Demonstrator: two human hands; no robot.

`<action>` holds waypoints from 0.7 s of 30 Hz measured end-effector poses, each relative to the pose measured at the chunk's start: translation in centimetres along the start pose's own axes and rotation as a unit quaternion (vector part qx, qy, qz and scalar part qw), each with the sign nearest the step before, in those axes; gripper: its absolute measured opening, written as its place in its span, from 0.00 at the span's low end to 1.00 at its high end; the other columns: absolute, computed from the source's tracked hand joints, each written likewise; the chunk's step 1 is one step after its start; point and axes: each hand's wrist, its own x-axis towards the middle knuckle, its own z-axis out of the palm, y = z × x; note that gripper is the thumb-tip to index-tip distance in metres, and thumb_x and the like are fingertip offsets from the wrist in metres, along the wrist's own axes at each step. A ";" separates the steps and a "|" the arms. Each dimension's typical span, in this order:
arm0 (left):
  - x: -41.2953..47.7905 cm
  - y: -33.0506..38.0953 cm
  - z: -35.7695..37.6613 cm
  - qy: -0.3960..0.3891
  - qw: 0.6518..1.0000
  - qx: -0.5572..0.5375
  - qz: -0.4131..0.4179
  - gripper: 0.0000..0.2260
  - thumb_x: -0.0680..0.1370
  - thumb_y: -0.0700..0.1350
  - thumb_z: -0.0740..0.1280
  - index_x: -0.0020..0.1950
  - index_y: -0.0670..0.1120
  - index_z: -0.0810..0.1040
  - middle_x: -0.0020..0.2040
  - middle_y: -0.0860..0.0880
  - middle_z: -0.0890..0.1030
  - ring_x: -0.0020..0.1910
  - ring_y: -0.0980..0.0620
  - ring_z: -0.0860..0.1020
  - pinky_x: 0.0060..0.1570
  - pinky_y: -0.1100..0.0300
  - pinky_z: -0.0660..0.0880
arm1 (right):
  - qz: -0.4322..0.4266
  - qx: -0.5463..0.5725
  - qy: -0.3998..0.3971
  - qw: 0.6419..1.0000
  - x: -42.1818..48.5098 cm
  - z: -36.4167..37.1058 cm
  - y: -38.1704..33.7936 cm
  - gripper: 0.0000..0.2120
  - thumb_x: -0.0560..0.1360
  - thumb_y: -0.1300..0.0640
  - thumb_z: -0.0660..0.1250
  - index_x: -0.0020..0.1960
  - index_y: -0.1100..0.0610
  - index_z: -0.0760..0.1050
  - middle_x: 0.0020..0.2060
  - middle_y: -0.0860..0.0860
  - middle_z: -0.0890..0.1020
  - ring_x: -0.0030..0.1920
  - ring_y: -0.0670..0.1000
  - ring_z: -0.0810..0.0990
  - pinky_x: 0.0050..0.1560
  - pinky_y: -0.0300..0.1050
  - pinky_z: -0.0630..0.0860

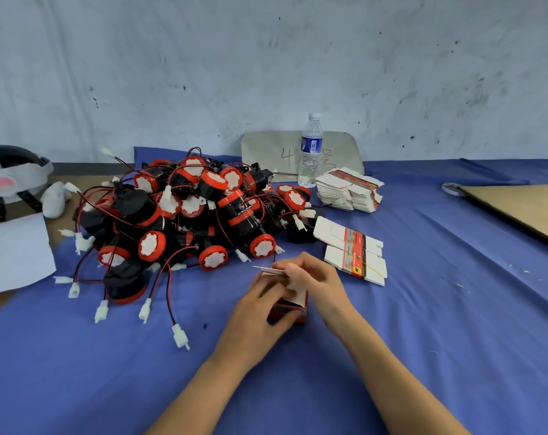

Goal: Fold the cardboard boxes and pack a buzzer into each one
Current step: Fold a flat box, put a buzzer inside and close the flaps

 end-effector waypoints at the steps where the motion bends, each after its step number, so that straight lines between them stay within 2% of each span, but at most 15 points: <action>1: 0.0 0.0 -0.1 -0.004 1.000 -0.011 0.001 0.13 0.75 0.48 0.71 0.60 0.53 0.76 0.61 0.60 0.72 0.59 0.60 0.73 0.55 0.71 0.70 | -0.013 -0.014 0.009 1.000 0.0 0.2 0.0 0.05 0.72 0.49 0.69 0.41 0.49 0.81 0.42 0.55 0.83 0.44 0.47 0.80 0.46 0.39 0.76; 3: 0.0 0.1 -0.1 -0.005 1.000 -0.027 0.007 0.12 0.75 0.48 0.72 0.57 0.52 0.77 0.59 0.60 0.73 0.57 0.59 0.74 0.55 0.69 0.71 | -0.035 -0.057 0.028 0.997 -0.1 0.2 0.1 0.05 0.74 0.56 0.68 0.43 0.47 0.81 0.39 0.48 0.83 0.42 0.45 0.80 0.43 0.39 0.75; 4: 0.0 0.1 -0.1 -0.003 0.999 -0.029 0.012 0.11 0.75 0.48 0.72 0.56 0.52 0.77 0.58 0.59 0.74 0.57 0.59 0.74 0.54 0.68 0.72 | -0.033 -0.070 0.025 0.997 -0.1 0.2 0.0 0.06 0.74 0.57 0.68 0.44 0.47 0.82 0.39 0.46 0.84 0.42 0.44 0.80 0.43 0.38 0.74; 5: 0.0 0.1 0.0 -0.002 0.999 -0.029 0.015 0.11 0.75 0.48 0.72 0.56 0.52 0.77 0.58 0.59 0.74 0.57 0.59 0.74 0.54 0.67 0.72 | -0.022 -0.065 0.013 0.998 -0.2 0.2 0.0 0.05 0.73 0.53 0.68 0.46 0.47 0.82 0.40 0.46 0.84 0.43 0.44 0.81 0.43 0.37 0.75; 7: -0.1 0.0 0.0 -0.005 1.000 -0.027 0.011 0.12 0.75 0.48 0.71 0.57 0.54 0.77 0.59 0.61 0.73 0.57 0.61 0.74 0.55 0.68 0.72 | -0.008 -0.051 0.002 0.999 -0.4 0.3 -0.2 0.12 0.72 0.45 0.67 0.48 0.49 0.83 0.42 0.48 0.85 0.45 0.45 0.82 0.45 0.36 0.76; 9: -0.1 0.0 0.0 -0.009 1.000 -0.024 0.005 0.10 0.75 0.49 0.71 0.55 0.53 0.77 0.60 0.61 0.72 0.58 0.61 0.74 0.55 0.67 0.72 | -0.005 -0.042 0.012 0.999 -0.4 0.5 -0.4 0.15 0.73 0.43 0.64 0.48 0.51 0.84 0.41 0.48 0.85 0.44 0.44 0.82 0.45 0.34 0.75; 13: 0.0 0.1 0.0 -0.010 1.000 -0.027 0.008 0.10 0.75 0.49 0.71 0.55 0.53 0.77 0.60 0.61 0.72 0.58 0.61 0.73 0.56 0.70 0.71 | -0.013 -0.052 0.035 0.998 -0.3 0.5 -0.6 0.09 0.78 0.56 0.65 0.48 0.50 0.85 0.41 0.47 0.86 0.44 0.44 0.82 0.44 0.34 0.75; 15: 0.0 0.2 0.0 -0.008 1.000 -0.025 0.013 0.10 0.75 0.49 0.71 0.56 0.53 0.77 0.59 0.60 0.73 0.57 0.61 0.73 0.55 0.71 0.71 | -0.013 -0.055 0.042 0.998 -0.3 0.3 -0.5 0.11 0.79 0.62 0.65 0.50 0.49 0.84 0.43 0.47 0.86 0.44 0.44 0.83 0.44 0.34 0.76; 18: 0.0 0.3 0.0 -0.010 1.000 -0.010 0.020 0.08 0.76 0.48 0.71 0.54 0.50 0.78 0.58 0.59 0.73 0.59 0.59 0.73 0.57 0.67 0.71 | -0.018 -0.075 0.048 0.996 -0.3 0.4 -0.4 0.12 0.78 0.63 0.65 0.56 0.51 0.82 0.47 0.47 0.86 0.44 0.45 0.83 0.44 0.33 0.75; 21: 0.0 0.4 0.1 0.007 0.999 0.012 0.032 0.05 0.77 0.43 0.70 0.52 0.46 0.79 0.57 0.55 0.76 0.59 0.54 0.74 0.68 0.65 0.63 | -0.028 -0.086 0.054 0.994 -0.3 0.4 -0.2 0.13 0.78 0.63 0.66 0.56 0.48 0.81 0.46 0.46 0.86 0.44 0.42 0.83 0.45 0.31 0.75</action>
